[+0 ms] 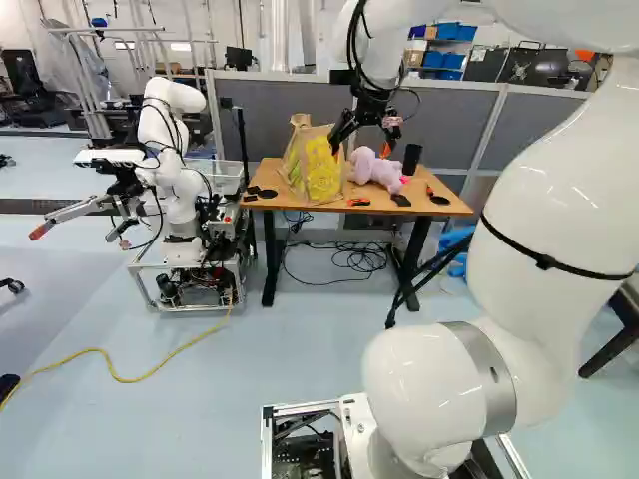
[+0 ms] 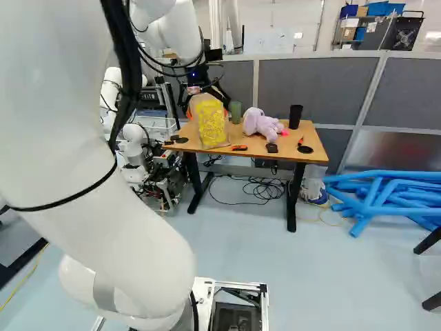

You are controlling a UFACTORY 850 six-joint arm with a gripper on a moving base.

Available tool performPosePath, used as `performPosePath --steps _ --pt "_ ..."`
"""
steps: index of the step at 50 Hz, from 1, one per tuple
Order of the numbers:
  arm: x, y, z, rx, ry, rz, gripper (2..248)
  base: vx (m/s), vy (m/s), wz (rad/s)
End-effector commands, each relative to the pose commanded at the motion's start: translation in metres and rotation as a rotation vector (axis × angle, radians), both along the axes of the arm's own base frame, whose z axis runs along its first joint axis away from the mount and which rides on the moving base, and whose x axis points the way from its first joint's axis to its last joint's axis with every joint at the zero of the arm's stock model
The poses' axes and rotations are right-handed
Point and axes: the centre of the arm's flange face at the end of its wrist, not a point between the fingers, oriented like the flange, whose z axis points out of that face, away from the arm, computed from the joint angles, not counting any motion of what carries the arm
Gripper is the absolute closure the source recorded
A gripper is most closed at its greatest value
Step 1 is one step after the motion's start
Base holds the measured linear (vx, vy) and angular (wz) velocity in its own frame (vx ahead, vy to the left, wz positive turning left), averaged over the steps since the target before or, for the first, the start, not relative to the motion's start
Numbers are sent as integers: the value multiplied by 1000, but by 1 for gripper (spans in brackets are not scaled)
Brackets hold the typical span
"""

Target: Pick up the bag on the ground and place it on the table

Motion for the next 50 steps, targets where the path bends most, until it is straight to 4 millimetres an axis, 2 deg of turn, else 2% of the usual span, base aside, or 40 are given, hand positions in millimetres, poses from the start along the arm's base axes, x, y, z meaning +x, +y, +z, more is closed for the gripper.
performPosePath --steps 27,50 --pt "-15 4 -55 13 -148 5 3 0 0 0" --pt "-42 7 -112 28 -306 7 3 0 0 0"
